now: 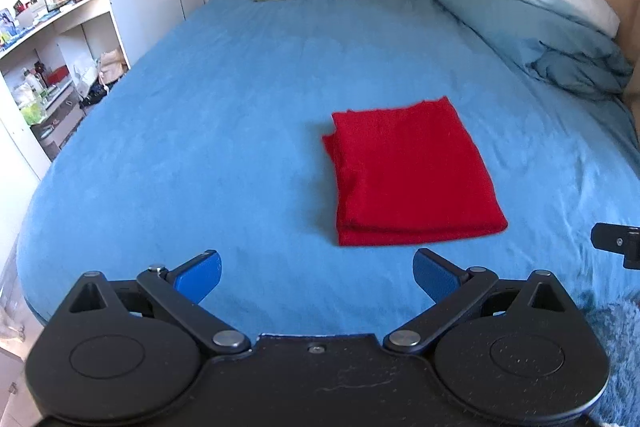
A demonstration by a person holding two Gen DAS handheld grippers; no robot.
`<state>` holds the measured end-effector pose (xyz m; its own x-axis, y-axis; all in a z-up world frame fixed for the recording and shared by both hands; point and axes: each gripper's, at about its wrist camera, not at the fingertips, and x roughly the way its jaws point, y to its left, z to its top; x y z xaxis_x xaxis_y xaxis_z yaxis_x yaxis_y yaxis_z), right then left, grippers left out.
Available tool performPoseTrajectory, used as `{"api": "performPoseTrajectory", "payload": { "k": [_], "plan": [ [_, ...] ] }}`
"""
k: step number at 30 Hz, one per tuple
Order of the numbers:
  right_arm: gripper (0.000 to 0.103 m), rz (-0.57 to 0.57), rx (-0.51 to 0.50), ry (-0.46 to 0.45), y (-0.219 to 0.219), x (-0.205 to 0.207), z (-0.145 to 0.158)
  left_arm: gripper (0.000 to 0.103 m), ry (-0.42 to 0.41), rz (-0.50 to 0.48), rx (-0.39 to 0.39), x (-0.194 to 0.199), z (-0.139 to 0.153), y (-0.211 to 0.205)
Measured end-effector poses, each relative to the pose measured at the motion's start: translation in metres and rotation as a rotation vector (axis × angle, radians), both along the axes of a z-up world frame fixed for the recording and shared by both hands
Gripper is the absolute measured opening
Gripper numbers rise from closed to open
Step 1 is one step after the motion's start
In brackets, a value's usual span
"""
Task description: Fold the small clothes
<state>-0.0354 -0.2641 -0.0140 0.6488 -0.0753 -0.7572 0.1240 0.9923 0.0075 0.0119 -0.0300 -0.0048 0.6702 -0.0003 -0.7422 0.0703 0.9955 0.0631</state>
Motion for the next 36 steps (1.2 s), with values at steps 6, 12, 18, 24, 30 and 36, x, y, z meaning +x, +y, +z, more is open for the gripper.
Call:
{"api": "performPoseTrajectory", "payload": {
  "k": [6, 12, 18, 24, 30, 36],
  "plan": [
    [0.103, 0.000, -0.014, 0.009, 0.005, -0.003, -0.003, 0.103, -0.006, 0.005, -0.018, -0.002, 0.000, 0.001],
    [0.103, 0.008, -0.013, 0.013, 0.006, -0.001, -0.004, 0.103, -0.014, -0.002, -0.028, -0.002, 0.000, 0.001],
    [0.103, 0.004, -0.010, 0.015, 0.005, -0.001, -0.005, 0.103, -0.021, -0.012, -0.024, -0.003, 0.002, 0.001],
    [0.103, 0.003, -0.004, 0.016, 0.007, 0.000, -0.006, 0.103, -0.037, -0.012, -0.017, -0.005, 0.004, 0.001],
    [0.103, 0.004, 0.000, 0.017, 0.009, 0.000, -0.007, 0.103, -0.042, -0.012, -0.009, -0.005, 0.005, 0.002],
    [0.103, 0.003, -0.002, 0.018, 0.012, 0.000, -0.008, 0.103, -0.046, -0.015, -0.006, -0.005, 0.006, 0.002]
  ]
}}
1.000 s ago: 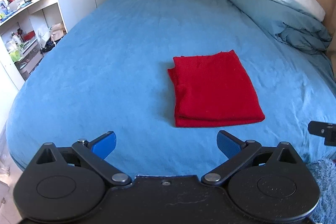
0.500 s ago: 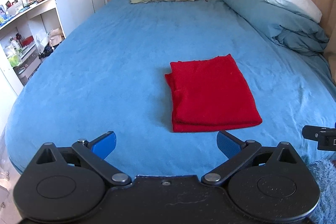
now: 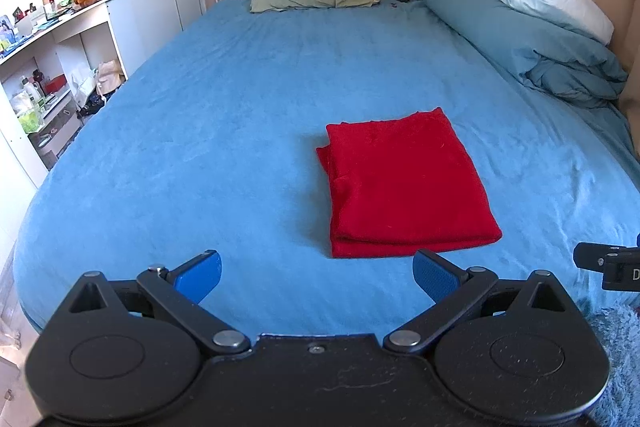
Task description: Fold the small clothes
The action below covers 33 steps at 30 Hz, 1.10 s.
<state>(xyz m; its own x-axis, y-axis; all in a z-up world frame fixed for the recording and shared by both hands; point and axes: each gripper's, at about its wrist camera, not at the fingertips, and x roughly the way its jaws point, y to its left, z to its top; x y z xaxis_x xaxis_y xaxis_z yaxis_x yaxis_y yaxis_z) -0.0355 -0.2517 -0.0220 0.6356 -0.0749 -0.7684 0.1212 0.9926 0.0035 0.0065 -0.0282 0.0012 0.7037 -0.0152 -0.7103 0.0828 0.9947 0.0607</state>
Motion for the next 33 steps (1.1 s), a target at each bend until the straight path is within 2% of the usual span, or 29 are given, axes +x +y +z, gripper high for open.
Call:
{"api": "performPoseTrajectory", "payload": {
  "k": [13, 33],
  "plan": [
    [0.103, 0.009, -0.004, 0.005, 0.003, 0.002, -0.002, 0.103, -0.001, -0.010, -0.027, 0.001, 0.001, 0.005],
    [0.103, 0.007, -0.003, 0.004, 0.004, 0.002, -0.002, 0.103, -0.008, -0.021, -0.011, 0.004, 0.002, 0.010]
  ]
}}
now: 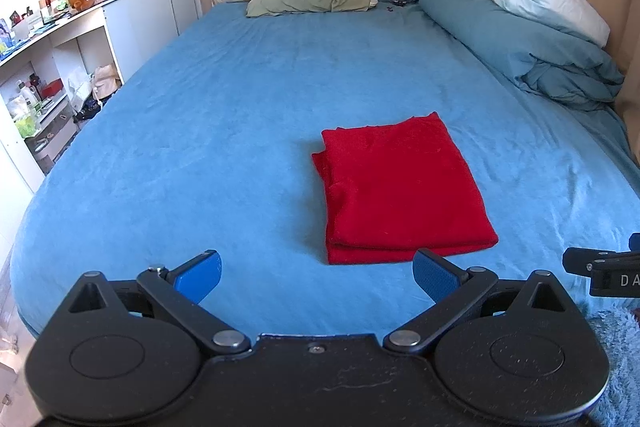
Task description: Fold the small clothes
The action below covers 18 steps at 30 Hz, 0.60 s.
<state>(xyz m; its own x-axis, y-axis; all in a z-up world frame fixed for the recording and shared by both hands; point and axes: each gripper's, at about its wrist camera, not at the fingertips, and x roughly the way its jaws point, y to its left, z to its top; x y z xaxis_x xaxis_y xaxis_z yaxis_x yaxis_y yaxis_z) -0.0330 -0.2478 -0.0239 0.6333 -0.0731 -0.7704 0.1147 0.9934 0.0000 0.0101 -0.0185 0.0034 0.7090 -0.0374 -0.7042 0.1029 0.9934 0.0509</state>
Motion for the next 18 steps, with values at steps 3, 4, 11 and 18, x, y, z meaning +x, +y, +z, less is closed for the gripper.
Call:
{"api": "performPoseTrajectory", "payload": {
  "k": [3, 4, 11, 18],
  "plan": [
    [0.103, 0.000, -0.001, 0.001, 0.0001, 0.0000, -0.0003, 0.103, 0.002, 0.002, 0.002, 0.0012, -0.0011, 0.0014],
    [0.103, 0.000, 0.000, 0.000, 0.0000, 0.0000, -0.0001, 0.103, 0.001, 0.002, 0.006, 0.0014, -0.0013, 0.0022],
    [0.103, 0.001, 0.001, 0.002, -0.0019, 0.0014, -0.0003, 0.103, -0.006, 0.001, 0.003, 0.0011, -0.0026, 0.0030],
    [0.103, 0.003, 0.001, 0.003, -0.0041, 0.0035, -0.0001, 0.103, -0.018, 0.000, 0.003, 0.0010, -0.0025, 0.0055]
  ]
}}
